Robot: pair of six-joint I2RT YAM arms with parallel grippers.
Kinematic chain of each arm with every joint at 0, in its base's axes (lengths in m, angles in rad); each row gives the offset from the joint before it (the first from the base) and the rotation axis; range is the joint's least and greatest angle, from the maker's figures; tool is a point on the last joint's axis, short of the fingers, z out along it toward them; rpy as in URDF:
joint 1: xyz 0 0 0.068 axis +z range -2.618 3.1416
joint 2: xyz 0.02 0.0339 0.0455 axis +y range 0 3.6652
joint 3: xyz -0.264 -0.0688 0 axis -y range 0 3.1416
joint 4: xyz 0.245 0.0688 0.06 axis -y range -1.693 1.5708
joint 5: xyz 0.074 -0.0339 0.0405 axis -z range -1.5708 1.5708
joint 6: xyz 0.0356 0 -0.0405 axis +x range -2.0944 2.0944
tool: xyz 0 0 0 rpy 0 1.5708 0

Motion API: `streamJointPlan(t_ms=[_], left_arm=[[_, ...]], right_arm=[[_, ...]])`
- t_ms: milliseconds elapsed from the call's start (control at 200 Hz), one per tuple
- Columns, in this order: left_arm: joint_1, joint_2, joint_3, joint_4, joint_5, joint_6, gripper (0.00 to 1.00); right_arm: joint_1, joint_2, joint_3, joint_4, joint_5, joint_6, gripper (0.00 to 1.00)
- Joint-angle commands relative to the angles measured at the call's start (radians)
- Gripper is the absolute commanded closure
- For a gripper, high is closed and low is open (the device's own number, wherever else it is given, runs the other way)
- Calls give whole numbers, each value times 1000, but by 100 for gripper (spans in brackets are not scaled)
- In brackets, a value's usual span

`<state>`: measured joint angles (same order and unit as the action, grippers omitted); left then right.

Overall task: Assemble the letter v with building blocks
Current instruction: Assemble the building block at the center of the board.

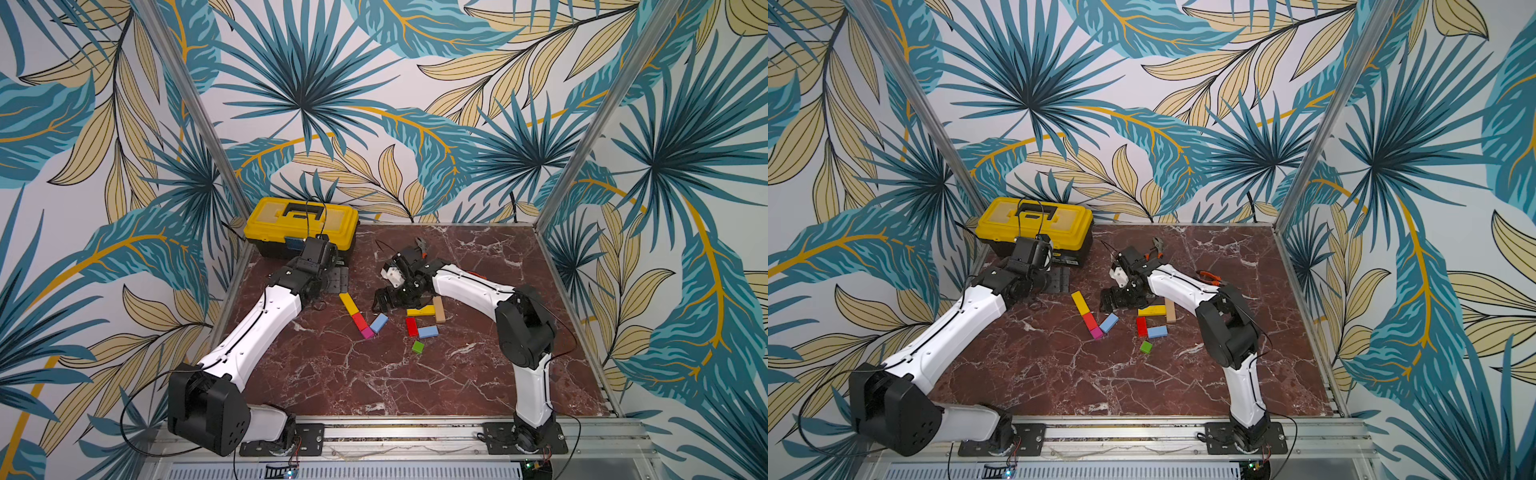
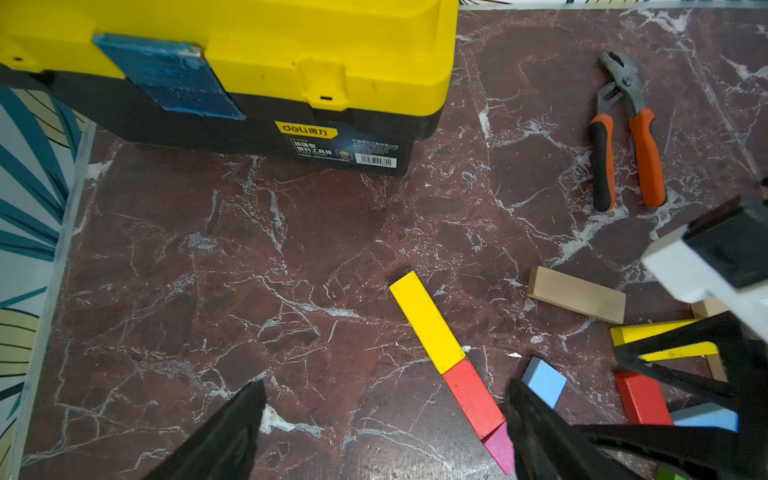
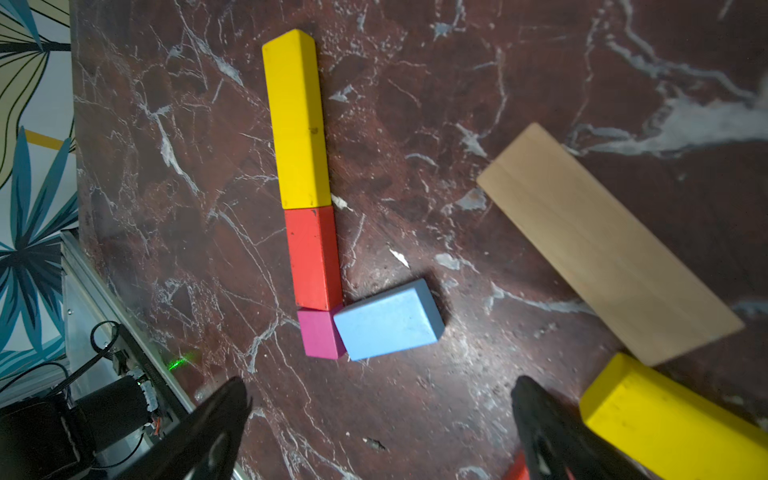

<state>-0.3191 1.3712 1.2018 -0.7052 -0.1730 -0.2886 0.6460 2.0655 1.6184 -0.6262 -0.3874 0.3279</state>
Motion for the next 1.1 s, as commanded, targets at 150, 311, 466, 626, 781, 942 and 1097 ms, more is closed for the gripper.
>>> streamJointPlan(t_ms=[150, 311, 466, 626, 781, 942, 1097], left_arm=[[12, -31, -18, 27, 20, -8, 6], [15, -35, -22, 29, 21, -9, 5], [15, -38, -23, 30, 23, -9, 4], [14, -38, -23, 30, 24, -9, 3], [17, -37, -23, 30, 26, -9, 3], [16, -35, -23, 29, 29, -8, 2], [17, -35, -24, 31, 33, -8, 1]], right_arm=[[27, 80, 78, -20, -34, -4, 1], [33, 100, 86, -18, -31, 0, 0], [35, 115, 86, -10, -36, 6, 0], [37, 127, 89, -8, -40, 6, 0], [39, 135, 89, -10, -49, 4, 0], [44, 137, 81, -10, -52, 4, 1], [49, 133, 74, -13, -50, 1, 0]])
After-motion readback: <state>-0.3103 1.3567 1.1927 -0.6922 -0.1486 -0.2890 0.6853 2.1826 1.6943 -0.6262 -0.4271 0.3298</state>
